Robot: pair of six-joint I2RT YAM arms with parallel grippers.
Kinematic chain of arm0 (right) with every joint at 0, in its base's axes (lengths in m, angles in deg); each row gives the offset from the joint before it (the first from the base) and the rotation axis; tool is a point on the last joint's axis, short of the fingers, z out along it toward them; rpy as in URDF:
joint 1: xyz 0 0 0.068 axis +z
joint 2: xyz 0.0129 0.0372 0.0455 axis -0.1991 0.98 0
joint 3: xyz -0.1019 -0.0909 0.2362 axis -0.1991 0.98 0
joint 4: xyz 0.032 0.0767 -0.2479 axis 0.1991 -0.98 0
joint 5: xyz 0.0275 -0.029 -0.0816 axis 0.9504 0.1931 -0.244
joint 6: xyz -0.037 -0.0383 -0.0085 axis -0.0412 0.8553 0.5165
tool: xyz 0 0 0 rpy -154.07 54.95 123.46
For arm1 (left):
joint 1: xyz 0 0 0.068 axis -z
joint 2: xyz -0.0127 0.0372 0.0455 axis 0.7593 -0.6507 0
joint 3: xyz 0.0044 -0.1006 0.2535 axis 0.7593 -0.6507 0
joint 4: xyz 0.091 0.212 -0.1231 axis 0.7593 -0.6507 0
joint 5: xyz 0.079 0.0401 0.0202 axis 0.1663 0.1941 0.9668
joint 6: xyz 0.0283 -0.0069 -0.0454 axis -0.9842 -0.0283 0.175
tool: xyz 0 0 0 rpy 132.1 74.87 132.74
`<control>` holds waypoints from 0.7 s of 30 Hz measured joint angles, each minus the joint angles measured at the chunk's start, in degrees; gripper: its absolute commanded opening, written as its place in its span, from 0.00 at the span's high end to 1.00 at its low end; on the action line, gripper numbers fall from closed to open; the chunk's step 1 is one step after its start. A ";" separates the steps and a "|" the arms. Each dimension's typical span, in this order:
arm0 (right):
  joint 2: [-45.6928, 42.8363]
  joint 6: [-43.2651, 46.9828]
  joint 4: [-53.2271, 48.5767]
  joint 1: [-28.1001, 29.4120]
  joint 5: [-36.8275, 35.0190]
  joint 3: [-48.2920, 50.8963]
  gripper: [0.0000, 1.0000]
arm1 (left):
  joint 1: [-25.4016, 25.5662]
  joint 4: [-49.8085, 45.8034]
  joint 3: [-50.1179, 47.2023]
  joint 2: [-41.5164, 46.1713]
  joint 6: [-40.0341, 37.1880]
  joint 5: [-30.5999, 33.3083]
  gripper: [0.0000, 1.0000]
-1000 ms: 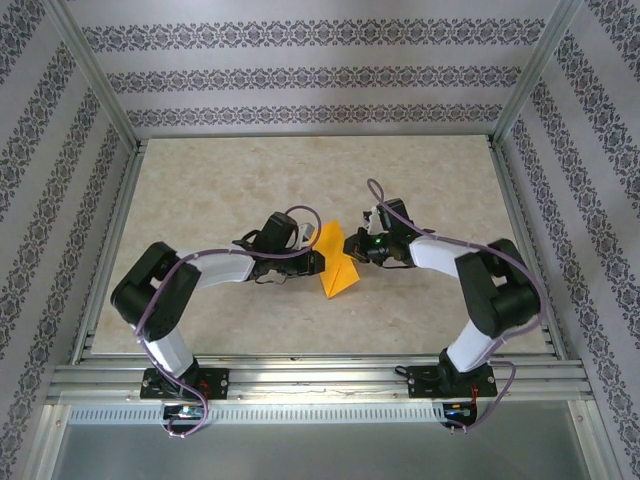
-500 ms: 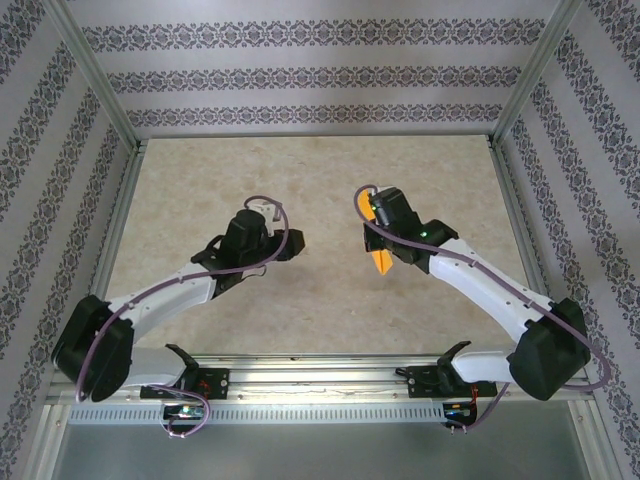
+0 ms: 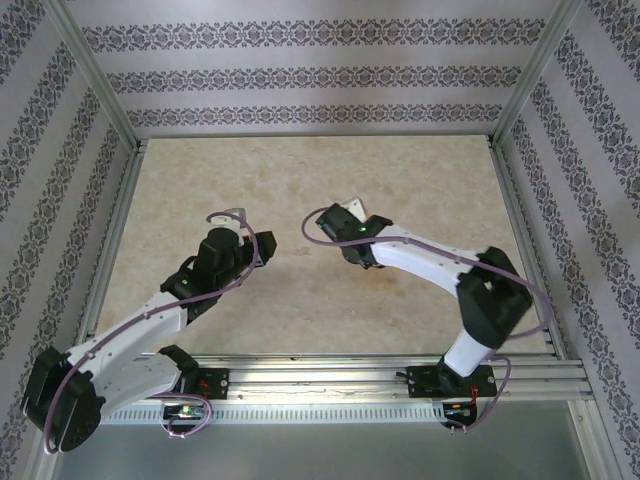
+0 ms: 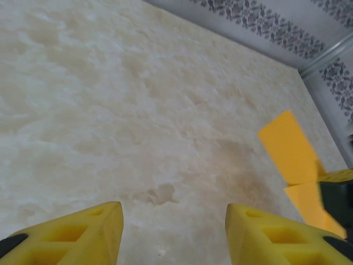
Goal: Fold a paper plane with a square sheet of paper (pick it up from the middle)
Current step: Turn over the paper at the center of the table.
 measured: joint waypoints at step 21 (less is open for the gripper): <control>14.32 -5.01 6.19 3.78 39.69 -10.62 0.60 | -0.09 -2.71 -0.87 2.91 -0.81 0.35 0.41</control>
